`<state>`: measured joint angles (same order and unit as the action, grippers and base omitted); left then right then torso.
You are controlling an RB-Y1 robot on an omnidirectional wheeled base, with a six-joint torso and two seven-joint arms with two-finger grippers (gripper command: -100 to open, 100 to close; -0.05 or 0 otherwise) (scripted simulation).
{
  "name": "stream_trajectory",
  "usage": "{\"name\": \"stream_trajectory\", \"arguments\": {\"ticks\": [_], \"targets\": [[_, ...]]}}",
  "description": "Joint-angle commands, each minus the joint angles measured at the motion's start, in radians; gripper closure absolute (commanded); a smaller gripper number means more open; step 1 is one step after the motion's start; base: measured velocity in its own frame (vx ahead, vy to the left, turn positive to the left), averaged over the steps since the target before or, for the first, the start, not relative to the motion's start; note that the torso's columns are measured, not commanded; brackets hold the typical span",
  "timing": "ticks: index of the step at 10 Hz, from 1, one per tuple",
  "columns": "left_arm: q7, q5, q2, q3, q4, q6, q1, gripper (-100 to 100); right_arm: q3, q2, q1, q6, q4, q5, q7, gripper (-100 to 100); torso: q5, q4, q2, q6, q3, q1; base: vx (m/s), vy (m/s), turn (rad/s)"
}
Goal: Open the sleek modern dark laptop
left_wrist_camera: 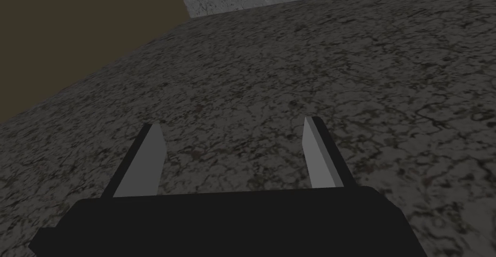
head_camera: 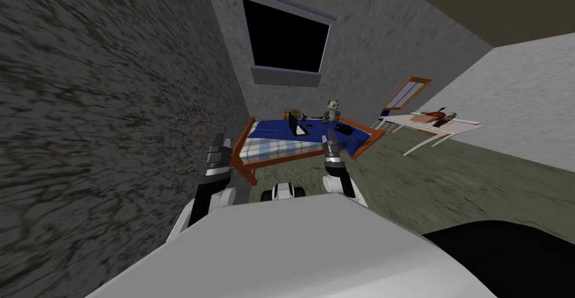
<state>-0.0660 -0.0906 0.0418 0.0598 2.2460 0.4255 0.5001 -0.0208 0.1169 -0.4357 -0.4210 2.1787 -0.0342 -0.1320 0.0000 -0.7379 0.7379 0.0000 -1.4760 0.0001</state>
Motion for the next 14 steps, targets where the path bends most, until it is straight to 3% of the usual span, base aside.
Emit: {"name": "stream_trajectory", "arguments": {"ticks": [1,7,8,14], "targets": [[0.000,0.000,0.000,0.000,0.000,0.000,0.000,0,-0.010,0.051,0.021,0.027,-0.048,0.055,-0.044,-100,0.000,0.000,0.000,0.000,0.000,0.000,-0.003,0.010,0.160],[0.000,0.000,0.000,0.000,0.000,0.000,0.000,0,-0.051,0.165,0.092,0.114,-0.180,0.215,-0.169,-100,0.000,0.000,0.000,0.000,0.000,0.000,-0.003,0.014,0.185],[0.000,0.000,0.000,0.000,0.000,0.000,0.000,0,-0.051,0.165,0.092,0.114,-0.180,0.215,-0.169,-100,0.000,0.000,0.000,0.000,0.000,0.000,0.000,0.008,0.109],[0.000,0.000,0.000,0.000,0.000,0.000,0.000,0,-0.099,0.295,0.179,0.219,-0.348,0.396,-0.318,-100,0.000,0.000,0.000,0.000,0.000,0.000,-0.001,0.016,0.213]]}}
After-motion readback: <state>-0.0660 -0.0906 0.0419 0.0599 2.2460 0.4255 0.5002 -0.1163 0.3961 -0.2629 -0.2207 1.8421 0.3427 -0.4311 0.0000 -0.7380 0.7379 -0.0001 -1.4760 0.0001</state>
